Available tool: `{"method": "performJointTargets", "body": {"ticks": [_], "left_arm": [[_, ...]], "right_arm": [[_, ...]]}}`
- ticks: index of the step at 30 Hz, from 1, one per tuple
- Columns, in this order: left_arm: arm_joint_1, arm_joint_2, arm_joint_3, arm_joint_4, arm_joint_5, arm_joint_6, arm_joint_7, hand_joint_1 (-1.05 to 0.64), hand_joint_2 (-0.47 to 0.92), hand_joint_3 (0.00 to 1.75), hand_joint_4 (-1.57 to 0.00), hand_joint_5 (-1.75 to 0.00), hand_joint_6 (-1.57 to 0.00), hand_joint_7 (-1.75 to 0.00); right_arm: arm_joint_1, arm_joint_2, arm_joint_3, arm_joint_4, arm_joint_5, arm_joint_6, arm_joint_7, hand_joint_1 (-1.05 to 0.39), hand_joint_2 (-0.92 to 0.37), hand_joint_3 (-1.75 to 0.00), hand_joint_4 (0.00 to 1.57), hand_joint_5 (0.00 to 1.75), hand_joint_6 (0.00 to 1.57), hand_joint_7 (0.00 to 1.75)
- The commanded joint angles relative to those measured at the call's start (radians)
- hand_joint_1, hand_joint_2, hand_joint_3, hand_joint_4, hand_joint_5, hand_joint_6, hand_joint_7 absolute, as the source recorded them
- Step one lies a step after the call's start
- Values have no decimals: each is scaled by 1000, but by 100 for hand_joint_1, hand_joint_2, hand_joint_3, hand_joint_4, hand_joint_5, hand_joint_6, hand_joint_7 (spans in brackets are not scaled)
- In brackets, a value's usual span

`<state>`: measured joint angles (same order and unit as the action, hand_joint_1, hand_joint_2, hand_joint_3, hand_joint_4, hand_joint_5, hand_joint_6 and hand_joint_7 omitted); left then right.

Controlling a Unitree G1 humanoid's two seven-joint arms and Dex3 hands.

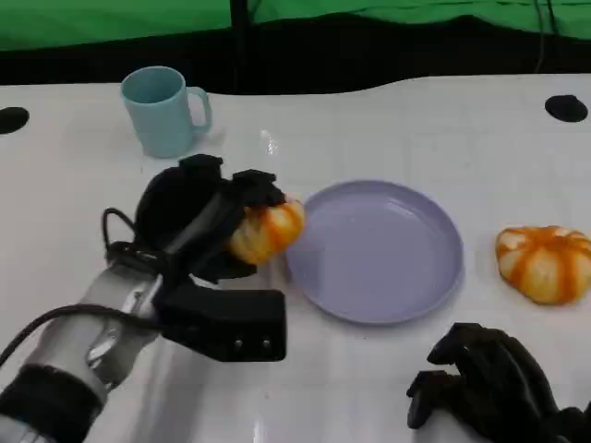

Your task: Grasp the bread from the table and place it into the plate.

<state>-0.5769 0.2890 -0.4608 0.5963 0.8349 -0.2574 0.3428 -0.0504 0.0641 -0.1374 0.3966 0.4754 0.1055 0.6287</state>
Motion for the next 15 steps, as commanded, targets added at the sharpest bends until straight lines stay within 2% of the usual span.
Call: {"method": "performJointTargets", "body": {"ticks": [1, 3, 4, 5, 7, 10, 11, 12, 15], "left_arm": [[-68, -37, -15, 58, -15, -36, 21, -29, 73, 58, -82, -175, -70, -153], [-88, -58, -20, 77, -27, -49, 14, -28, 68, 67, -83, -175, -81, -126], [-100, -70, -24, 84, -30, -48, 2, -28, 67, 70, -83, -175, -83, -119], [-116, -85, -31, 98, -29, -46, -7, -28, 65, 72, -84, -175, -85, -118], [-135, -103, -40, 118, -27, -44, -14, -28, 63, 76, -85, -175, -83, -126], [-143, -106, -44, 130, -29, -47, -10, -28, 62, 77, -85, -175, -82, -128], [-160, -132, -51, 156, -36, -52, -14, -29, 62, 79, -86, -175, -82, -125], [-178, -157, -60, 182, -37, -52, -17, -29, 61, 84, -87, -175, -86, -111], [-210, -194, -73, 236, -36, -57, -13, -29, 55, 93, -88, -175, -86, -115]], "right_arm": [[11, -9, -4, -11, 4, 0, 4, -105, -71, 0, 157, 74, 157, 38], [13, -9, -4, -15, 7, 2, 4, -105, -71, 0, 157, 74, 157, 38], [15, -9, -3, -17, 8, 3, 4, -105, -71, 0, 157, 74, 157, 38], [17, -9, -2, -17, 7, -1, 5, -105, -71, 0, 157, 74, 157, 38], [18, -10, -1, -16, 5, -6, 7, -104, -72, 0, 157, 74, 157, 37], [18, -10, 0, -16, 5, -7, 7, -104, -72, 0, 157, 74, 157, 37], [22, -11, 1, -21, 4, -8, 7, -104, -72, 0, 157, 74, 157, 37], [26, -11, 1, -25, 6, -4, 7, -105, -72, -1, 157, 74, 157, 37], [28, -13, 0, -30, 11, 7, 8, -104, -72, 0, 157, 74, 157, 37]]}}
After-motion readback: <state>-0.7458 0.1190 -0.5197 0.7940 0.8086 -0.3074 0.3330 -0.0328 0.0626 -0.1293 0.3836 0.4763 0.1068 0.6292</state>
